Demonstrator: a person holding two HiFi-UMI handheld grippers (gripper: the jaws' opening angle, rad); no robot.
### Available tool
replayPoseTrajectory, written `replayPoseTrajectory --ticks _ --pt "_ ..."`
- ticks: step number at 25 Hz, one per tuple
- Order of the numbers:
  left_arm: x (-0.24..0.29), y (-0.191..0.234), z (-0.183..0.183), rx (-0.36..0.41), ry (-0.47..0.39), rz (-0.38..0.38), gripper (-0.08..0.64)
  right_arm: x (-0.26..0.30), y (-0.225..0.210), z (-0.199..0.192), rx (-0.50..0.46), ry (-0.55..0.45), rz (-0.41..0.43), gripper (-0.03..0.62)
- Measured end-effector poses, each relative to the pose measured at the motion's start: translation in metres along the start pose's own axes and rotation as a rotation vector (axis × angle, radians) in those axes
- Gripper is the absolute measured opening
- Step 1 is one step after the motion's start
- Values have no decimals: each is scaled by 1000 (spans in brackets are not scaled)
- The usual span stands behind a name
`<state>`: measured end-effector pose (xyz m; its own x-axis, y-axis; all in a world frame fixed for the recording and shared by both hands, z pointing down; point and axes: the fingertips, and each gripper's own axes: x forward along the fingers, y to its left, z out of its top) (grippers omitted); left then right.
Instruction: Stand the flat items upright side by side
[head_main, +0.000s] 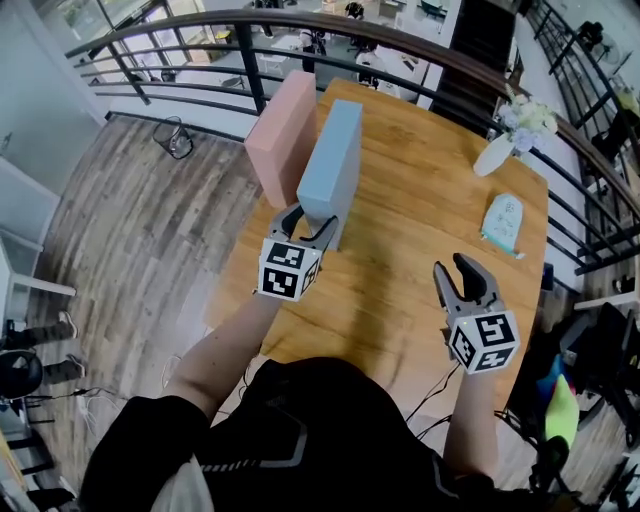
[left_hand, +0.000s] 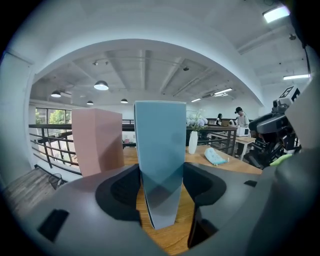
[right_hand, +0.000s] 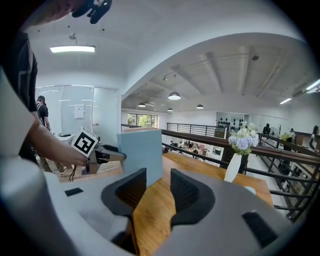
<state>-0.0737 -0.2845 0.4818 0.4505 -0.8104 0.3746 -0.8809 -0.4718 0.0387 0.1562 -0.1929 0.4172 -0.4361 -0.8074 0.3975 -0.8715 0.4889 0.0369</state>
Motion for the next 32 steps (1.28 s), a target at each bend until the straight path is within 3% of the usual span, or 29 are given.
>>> replayPoseTrajectory --ticks 7,24,28,32 --pt "6 19 1 96 28 5 281 8 8 3 -15 -5 37 161" --pt "22 70 11 91 45 20 282 11 15 -10 2 32 26 149" --pt "24 74 13 87 62 58 285 13 18 -11 3 34 34 149" --pt "26 72 13 130 63 98 288 13 19 -14 9 35 43 149"
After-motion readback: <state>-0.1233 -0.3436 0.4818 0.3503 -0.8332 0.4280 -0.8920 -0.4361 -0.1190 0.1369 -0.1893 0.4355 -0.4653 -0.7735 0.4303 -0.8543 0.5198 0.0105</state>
